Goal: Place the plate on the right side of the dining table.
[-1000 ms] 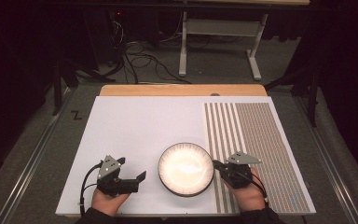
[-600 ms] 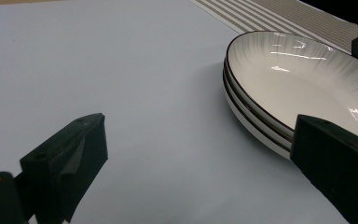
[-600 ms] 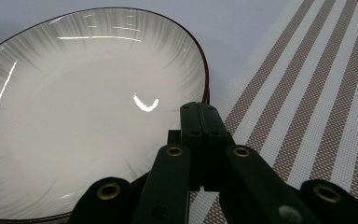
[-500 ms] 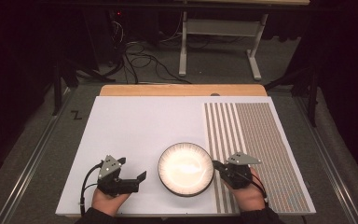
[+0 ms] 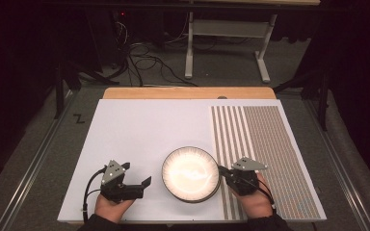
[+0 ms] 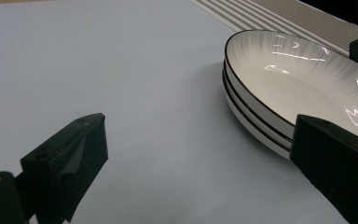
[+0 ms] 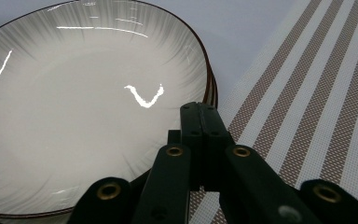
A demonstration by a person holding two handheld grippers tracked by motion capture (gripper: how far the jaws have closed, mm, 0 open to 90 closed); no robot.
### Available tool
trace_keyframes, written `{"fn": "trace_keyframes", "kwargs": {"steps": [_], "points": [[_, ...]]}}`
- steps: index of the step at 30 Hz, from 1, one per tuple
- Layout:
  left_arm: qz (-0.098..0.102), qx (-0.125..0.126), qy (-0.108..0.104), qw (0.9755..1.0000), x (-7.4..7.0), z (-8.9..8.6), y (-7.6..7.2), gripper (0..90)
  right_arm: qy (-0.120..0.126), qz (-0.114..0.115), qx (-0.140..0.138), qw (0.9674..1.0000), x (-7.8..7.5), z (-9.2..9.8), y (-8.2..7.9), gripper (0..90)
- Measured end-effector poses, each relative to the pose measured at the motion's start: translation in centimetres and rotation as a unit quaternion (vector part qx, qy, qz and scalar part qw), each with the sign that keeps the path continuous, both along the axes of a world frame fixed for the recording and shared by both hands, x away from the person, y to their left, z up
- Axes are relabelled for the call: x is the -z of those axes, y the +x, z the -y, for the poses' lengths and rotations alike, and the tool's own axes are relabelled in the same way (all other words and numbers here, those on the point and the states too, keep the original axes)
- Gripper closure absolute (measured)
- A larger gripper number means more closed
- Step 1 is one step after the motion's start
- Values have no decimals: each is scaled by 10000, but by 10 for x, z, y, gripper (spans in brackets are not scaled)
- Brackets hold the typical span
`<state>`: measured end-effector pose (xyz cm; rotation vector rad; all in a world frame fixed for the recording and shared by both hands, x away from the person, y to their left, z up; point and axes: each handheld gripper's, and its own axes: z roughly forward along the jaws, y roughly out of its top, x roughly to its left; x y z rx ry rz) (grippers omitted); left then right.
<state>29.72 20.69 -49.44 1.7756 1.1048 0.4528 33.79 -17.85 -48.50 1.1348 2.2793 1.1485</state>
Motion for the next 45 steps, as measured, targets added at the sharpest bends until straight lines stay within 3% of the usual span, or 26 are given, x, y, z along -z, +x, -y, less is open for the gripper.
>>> {"fn": "trace_keyframes", "kwargs": {"steps": [10, 12, 15, 21, 23, 26, 30, 45], "points": [[-37, 119, -263, 9996, -3, 7, 0, 75, -44, 11, -35, 10000, 1, -3, -1, 900], [-63, 131, -438, 9989, -4, 8, 0, 76, -52, -13, -33, 10000, 1, -5, -2, 900], [-41, 116, -463, 9989, -5, 12, 0, 77, -104, 20, -100, 9999, 1, -7, -2, 900], [-189, 162, -544, 9982, -5, 21, 6, 77, -133, 27, -184, 9997, 2, -16, -3, 900], [-258, 273, -663, 9971, -4, 26, 8, 77, -138, 40, -198, 9997, 3, -17, -3, 900], [-242, 345, -440, 9981, -5, 35, 10, 77, -157, 52, -232, 9996, 3, -19, -3, 900], [-358, 375, -385, 9979, -3, 39, 14, 81, -155, 54, -219, 9996, 3, -20, -3, 900], [-468, 436, -465, 9969, 0, 44, 15, 83, -193, 96, -200, 9996, 2, -21, -4, 900]]}}
